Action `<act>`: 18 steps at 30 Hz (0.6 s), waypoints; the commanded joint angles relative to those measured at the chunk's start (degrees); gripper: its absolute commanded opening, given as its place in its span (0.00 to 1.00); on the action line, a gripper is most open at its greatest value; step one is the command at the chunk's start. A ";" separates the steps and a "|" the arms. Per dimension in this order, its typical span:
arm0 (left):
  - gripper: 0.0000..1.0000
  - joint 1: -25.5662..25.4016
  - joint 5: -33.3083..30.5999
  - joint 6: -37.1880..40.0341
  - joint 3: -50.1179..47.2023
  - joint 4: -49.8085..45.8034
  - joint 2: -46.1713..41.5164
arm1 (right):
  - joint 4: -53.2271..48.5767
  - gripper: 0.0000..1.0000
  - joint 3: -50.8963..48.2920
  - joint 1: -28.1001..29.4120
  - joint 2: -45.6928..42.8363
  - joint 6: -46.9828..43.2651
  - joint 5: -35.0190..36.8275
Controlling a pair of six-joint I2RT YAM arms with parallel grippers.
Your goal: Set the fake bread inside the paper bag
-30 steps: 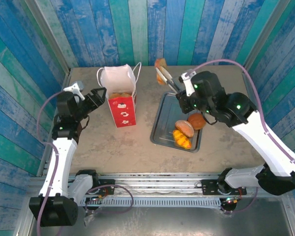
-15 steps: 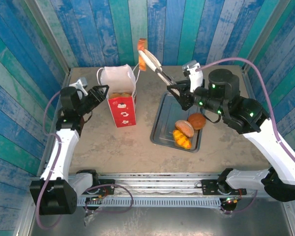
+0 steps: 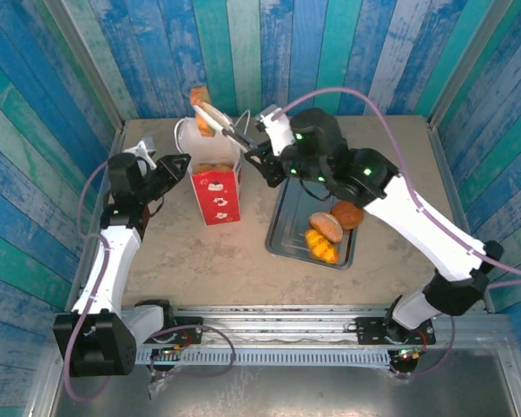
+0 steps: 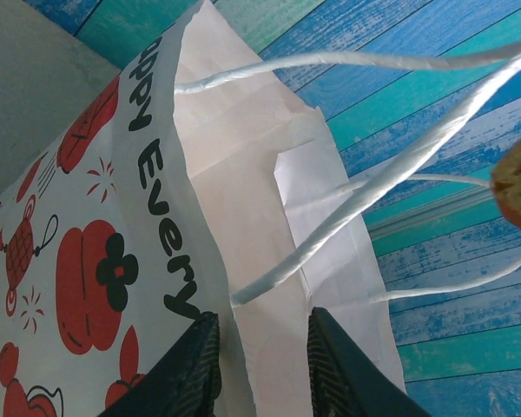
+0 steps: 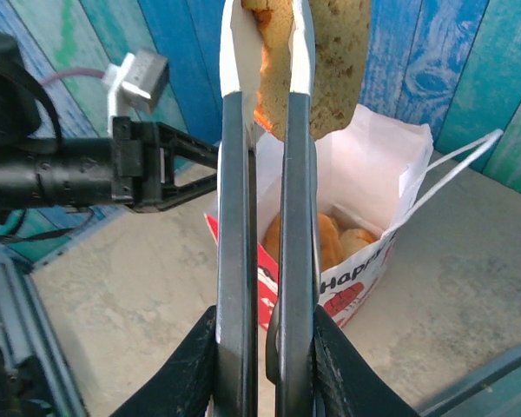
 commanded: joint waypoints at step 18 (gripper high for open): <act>0.18 0.20 -1.06 2.62 -1.32 -1.28 0.28 | -17.90 0.26 16.52 2.34 17.22 -1.51 15.21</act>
